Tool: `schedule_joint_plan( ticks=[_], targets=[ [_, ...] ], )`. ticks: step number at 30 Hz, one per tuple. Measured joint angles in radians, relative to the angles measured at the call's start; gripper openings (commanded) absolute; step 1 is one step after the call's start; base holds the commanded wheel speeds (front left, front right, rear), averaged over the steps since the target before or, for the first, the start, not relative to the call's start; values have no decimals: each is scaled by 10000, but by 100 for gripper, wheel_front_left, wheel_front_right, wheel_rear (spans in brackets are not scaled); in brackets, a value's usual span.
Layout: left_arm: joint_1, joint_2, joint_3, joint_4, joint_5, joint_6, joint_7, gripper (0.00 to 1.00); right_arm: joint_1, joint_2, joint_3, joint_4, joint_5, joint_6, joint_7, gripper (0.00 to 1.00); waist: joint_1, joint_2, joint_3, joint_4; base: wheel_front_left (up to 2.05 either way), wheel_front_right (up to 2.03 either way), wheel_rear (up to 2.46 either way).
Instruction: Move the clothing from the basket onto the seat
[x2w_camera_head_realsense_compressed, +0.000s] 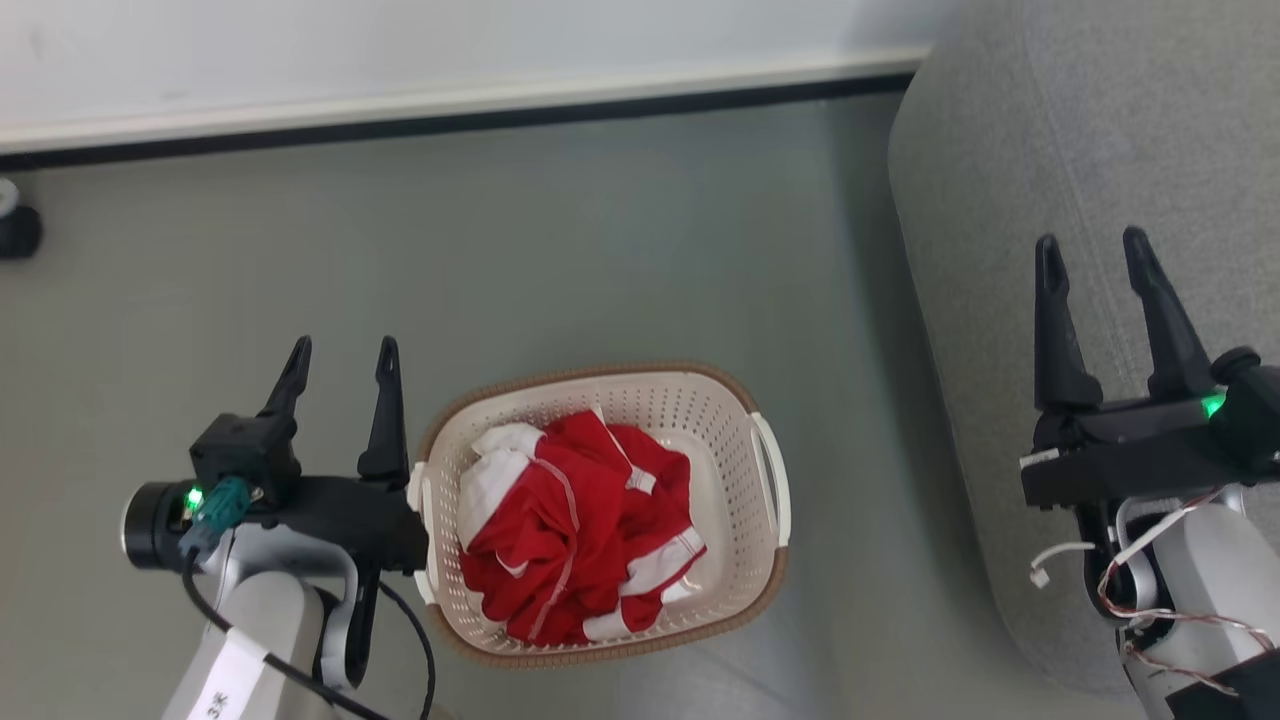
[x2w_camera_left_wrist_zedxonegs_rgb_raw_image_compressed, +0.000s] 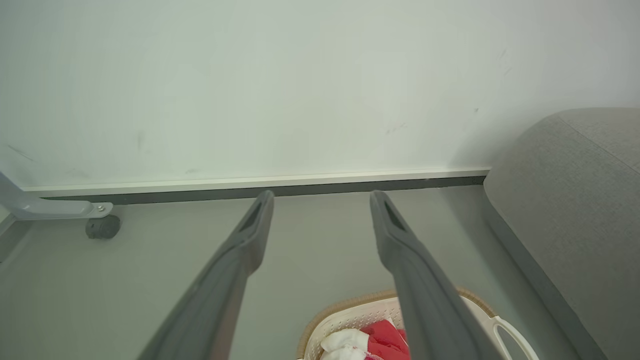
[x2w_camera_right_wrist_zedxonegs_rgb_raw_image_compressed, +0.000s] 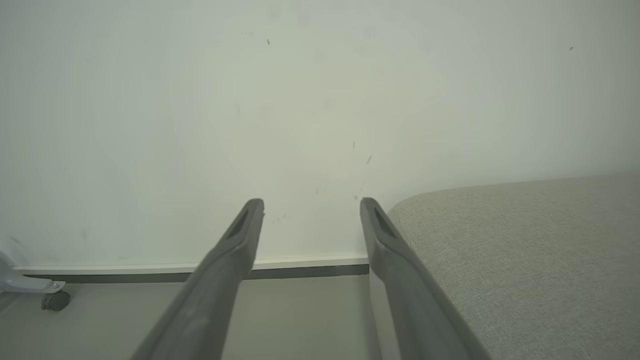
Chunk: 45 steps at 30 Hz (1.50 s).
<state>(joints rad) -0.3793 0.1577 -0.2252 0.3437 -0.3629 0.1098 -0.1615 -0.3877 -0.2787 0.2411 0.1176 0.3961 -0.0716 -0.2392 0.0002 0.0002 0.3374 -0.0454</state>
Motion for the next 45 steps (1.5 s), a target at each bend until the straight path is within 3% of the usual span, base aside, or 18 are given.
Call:
schedule_joint_plan(
  ticks=[19,36,45],
  targets=[
    [-1727,13,-965,1336,750,-527,487,100,-1596,453,-46,-297,-6,-75,-17,100,-1,1,2507,-875,0,0,0],
    [-2096,13,-1977,3028,1363,-1193,1091,100,-1826,886,86,63,-6,-2,-100,100,-2,0,3243,-1590,0,0,0],
    [-2367,2,-2159,3965,1448,-1289,1526,100,-1979,1145,167,153,-6,82,-104,100,-2,-1,3528,-1909,0,0,0]
  ],
)
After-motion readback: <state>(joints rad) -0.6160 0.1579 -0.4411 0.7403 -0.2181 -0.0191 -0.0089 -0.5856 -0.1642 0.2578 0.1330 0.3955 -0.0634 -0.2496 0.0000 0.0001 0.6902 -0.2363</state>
